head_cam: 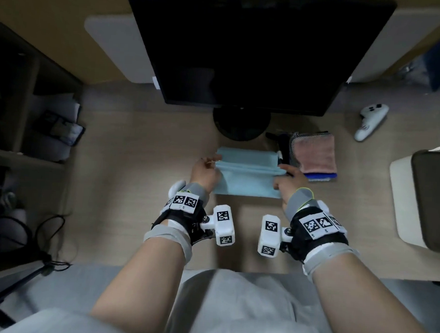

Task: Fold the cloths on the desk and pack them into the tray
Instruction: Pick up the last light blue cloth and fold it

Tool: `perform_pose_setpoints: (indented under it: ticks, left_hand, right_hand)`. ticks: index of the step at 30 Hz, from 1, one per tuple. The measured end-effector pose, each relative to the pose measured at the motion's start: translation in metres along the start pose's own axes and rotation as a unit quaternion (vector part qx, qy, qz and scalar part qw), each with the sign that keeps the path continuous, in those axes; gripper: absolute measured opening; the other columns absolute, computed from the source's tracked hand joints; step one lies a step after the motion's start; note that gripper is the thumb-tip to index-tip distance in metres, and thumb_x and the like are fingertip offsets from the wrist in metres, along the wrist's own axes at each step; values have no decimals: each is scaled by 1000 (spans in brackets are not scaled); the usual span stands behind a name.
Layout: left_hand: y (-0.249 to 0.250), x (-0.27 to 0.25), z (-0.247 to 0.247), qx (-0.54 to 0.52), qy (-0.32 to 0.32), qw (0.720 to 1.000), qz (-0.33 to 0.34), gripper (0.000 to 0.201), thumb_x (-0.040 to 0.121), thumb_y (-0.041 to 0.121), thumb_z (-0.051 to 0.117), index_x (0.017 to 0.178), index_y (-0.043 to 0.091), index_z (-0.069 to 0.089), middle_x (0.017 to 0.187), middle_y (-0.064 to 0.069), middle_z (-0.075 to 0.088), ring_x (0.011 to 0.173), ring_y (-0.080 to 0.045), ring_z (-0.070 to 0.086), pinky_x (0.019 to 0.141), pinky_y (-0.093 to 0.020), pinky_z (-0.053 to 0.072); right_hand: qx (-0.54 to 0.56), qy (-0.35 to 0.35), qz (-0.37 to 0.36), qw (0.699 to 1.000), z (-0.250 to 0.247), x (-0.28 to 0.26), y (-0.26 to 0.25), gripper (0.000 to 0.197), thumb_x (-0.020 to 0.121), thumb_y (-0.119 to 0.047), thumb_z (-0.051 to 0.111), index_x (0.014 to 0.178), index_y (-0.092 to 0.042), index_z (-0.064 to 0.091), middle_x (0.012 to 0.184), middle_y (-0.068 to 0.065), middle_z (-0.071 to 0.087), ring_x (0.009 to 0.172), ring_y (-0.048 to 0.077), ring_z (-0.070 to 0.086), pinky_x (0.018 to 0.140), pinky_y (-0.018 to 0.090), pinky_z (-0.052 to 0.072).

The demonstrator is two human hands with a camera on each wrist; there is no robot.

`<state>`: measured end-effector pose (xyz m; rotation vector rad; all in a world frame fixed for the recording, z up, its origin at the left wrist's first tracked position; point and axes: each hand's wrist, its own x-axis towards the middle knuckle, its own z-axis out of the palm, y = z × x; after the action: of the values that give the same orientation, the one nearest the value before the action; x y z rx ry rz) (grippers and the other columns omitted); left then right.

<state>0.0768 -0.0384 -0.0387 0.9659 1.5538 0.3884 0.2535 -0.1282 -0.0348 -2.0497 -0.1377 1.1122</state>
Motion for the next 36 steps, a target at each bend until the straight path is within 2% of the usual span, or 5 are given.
perform_pose_setpoints:
  ticks: [13, 19, 22, 30, 36]
  left_hand:
    - [23, 59, 13, 133, 56, 988, 46, 51, 64, -1, 68, 111, 17, 58, 95, -3, 63, 80, -17, 60, 75, -30, 55]
    - [64, 55, 18, 74, -1, 997, 5, 15, 72, 28, 57, 60, 19, 61, 55, 0, 57, 53, -21, 51, 56, -27, 40]
    - [66, 48, 26, 57, -88, 991, -84, 21, 85, 13, 57, 66, 7, 63, 41, -3, 53, 33, -18, 47, 41, -20, 40]
    - [40, 55, 29, 53, -129, 986, -93, 20, 85, 0, 57, 77, 18, 60, 62, -2, 62, 52, -12, 55, 57, -24, 43]
    - [17, 72, 32, 68, -140, 984, -84, 25, 60, 20, 58, 84, 28, 65, 87, -6, 69, 83, -18, 62, 86, -33, 49]
  right_hand:
    - [-122, 58, -45, 990, 24, 55, -11, 62, 62, -13, 73, 117, -28, 50, 110, 0, 61, 93, 23, 61, 72, 34, 55]
    - [-151, 58, -64, 985, 33, 50, -56, 12, 71, -39, 64, 73, -29, 58, 64, -8, 61, 64, 22, 60, 61, 32, 47]
    - [-142, -49, 14, 989, 36, 48, -58, 33, 82, -42, 55, 60, -18, 60, 50, -1, 55, 44, 20, 47, 47, 24, 34]
    - [2, -117, 107, 987, 57, 73, -26, 33, 90, -7, 48, 59, -19, 45, 50, -4, 41, 42, 9, 32, 37, 15, 26]
    - [-55, -70, 76, 993, 65, 89, -7, 16, 77, -20, 60, 62, -19, 56, 60, 3, 47, 60, 20, 40, 58, 34, 33]
